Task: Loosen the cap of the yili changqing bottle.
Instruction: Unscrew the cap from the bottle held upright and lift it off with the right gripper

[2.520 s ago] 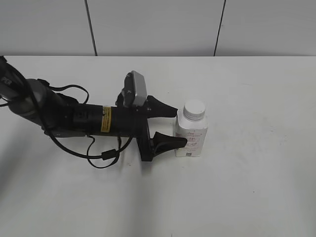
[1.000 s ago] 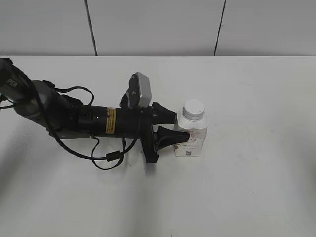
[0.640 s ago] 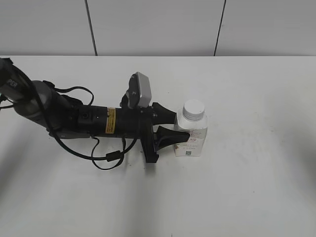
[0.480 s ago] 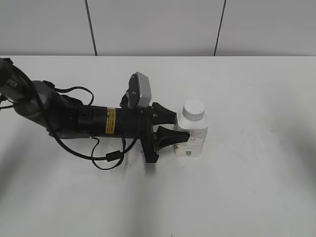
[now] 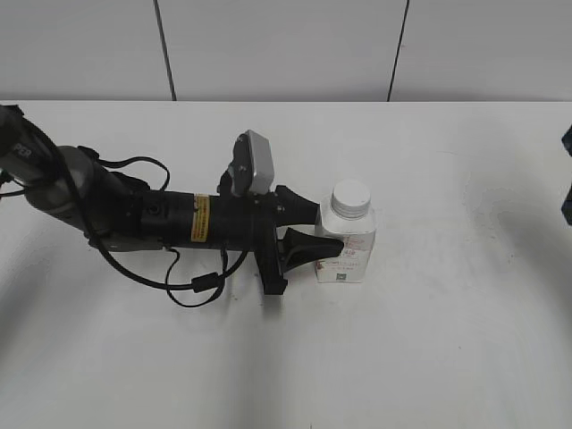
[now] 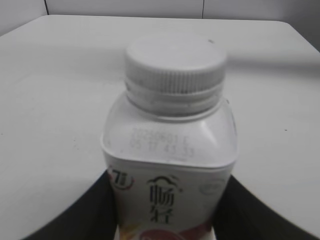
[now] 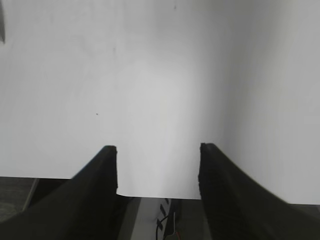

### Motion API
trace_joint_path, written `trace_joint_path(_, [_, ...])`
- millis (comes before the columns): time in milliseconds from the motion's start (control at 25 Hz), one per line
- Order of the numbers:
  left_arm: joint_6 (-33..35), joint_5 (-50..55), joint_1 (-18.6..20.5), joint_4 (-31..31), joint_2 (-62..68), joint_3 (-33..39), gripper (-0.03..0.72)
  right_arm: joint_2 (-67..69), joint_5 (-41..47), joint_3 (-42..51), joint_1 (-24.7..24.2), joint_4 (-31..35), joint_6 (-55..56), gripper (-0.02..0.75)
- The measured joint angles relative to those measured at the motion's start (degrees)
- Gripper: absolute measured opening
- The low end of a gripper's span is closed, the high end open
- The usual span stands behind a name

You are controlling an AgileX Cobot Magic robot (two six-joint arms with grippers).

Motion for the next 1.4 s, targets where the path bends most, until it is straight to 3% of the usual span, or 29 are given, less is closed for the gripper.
trace_joint_path(480, [0.00, 0.00, 0.00, 0.00, 0.00, 0.00, 0.342, 11.29, 1.40, -11.33, 1.20, 3.60, -0.38, 0.419])
trace_joint_path(1000, [0.00, 0.53, 0.00, 0.05, 0.00, 0.00, 0.341, 16.31, 1.64, -23.41, 19.62, 1.02, 6.43, 0.419])
trace_joint_path(1400, [0.00, 0.58, 0.00, 0.05, 0.00, 0.00, 0.340, 21.33, 1.81, -28.56, 28.22, 1.02, 8.66, 0.419])
